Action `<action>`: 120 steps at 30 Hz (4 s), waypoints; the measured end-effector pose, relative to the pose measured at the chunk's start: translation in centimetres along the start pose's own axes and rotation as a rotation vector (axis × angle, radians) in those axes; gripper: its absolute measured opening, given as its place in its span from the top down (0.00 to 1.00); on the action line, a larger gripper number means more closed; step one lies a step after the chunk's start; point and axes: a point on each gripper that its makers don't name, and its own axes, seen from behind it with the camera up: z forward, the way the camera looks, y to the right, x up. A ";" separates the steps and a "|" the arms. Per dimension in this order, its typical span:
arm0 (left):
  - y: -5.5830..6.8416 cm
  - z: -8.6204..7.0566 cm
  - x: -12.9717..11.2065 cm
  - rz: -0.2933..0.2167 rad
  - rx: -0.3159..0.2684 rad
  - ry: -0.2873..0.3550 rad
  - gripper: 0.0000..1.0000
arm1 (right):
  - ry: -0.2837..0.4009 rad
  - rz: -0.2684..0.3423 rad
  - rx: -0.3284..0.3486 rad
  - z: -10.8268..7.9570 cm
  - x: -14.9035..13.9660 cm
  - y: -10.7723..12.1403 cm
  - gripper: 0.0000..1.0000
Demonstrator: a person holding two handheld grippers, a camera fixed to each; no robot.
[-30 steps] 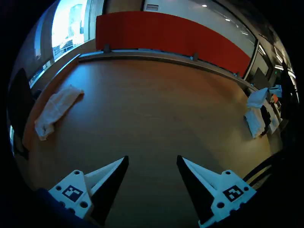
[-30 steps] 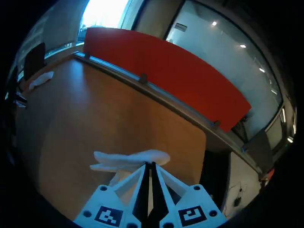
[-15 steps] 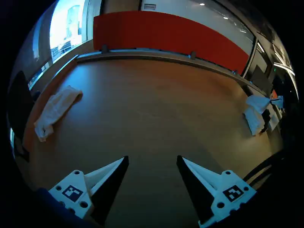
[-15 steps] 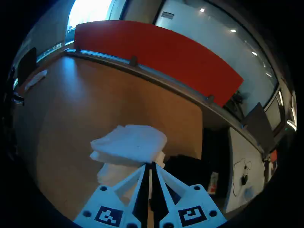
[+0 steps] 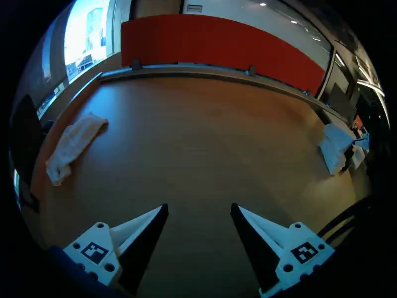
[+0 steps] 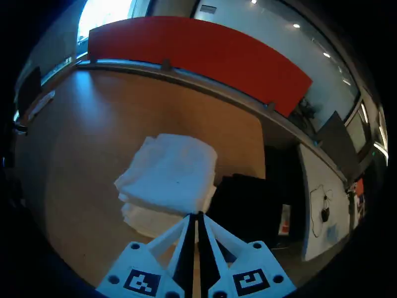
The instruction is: Fold towel
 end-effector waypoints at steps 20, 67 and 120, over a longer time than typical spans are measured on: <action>-0.1 -0.3 -0.4 0.007 0.012 -0.008 0.06 | -0.095 0.082 0.014 2.3 -6.0 -1.3 0.87; -0.2 -0.8 -0.7 -0.006 0.031 -0.010 0.06 | -0.033 0.104 0.007 5.0 -2.7 -1.6 0.38; -0.6 -0.6 -0.6 -0.019 0.050 -0.012 0.06 | 0.068 0.124 0.028 7.3 3.9 -2.4 0.12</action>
